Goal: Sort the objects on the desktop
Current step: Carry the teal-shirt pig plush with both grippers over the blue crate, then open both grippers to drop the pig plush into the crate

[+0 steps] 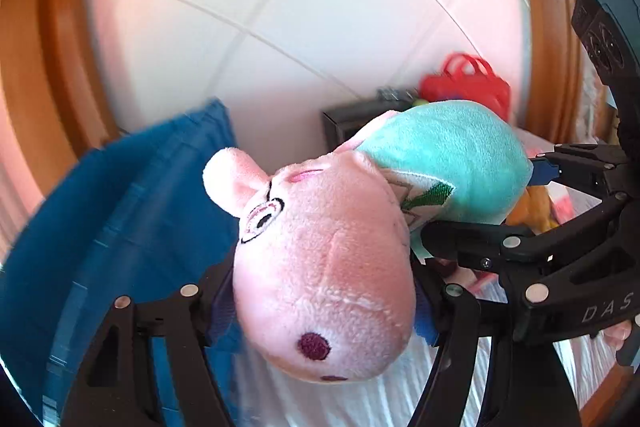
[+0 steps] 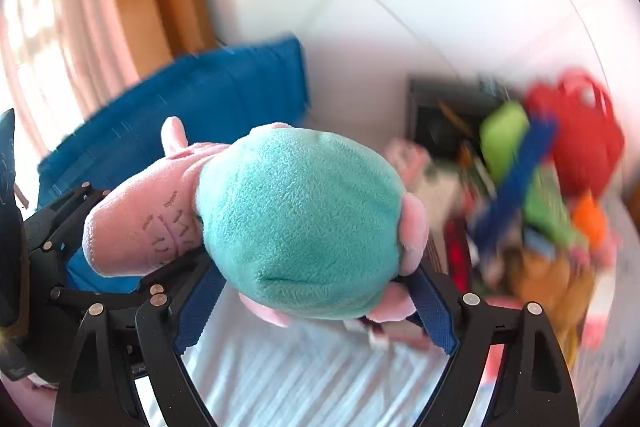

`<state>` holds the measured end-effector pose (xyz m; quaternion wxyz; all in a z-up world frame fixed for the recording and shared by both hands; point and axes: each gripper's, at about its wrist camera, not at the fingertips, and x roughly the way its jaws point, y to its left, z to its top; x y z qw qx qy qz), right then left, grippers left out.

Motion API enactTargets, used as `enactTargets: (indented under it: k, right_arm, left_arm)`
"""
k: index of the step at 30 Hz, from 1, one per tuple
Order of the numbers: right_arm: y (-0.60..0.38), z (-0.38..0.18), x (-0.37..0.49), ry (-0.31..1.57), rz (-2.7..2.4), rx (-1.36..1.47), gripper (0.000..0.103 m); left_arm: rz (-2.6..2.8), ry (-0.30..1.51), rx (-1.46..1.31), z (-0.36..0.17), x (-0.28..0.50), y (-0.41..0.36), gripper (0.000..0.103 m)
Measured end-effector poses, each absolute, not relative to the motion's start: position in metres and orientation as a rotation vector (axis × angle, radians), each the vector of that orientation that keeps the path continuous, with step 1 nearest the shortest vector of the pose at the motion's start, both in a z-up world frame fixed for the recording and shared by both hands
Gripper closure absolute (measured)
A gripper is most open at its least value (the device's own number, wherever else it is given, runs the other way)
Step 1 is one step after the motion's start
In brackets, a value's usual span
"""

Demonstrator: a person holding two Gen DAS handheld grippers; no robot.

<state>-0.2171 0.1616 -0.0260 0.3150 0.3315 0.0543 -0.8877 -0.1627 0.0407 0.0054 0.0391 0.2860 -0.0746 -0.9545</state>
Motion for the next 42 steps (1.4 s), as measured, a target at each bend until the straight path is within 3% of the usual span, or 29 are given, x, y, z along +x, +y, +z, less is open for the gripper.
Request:
enactTargets:
  k: [9, 22, 29, 42]
  right_arm:
    - [0.022, 0.056, -0.202, 0.209, -2.206, 0.641, 0.016]
    - [-0.137, 0.03, -0.187, 0.322, -2.099, 0.691, 0.015]
    - [-0.137, 0.02, -0.186, 0.349, -2.173, 0.717, 0.002]
    - [-0.04, 0.038, -0.13, 0.253, -2.439, 0.554, 0.0]
  left_arm:
    - [-2.752, -0.164, 0.632, 0.087, -0.124, -0.081, 0.033]
    - [-2.574, 0.008, 0.77, 0.054, -0.115, -0.223, 0.031]
    - [-2.558, 0.068, 0.777, 0.04, -0.09, -0.237, 0.031]
    - [-2.641, 0.06, 0.574, 0.05, -0.043, -0.178, 0.031]
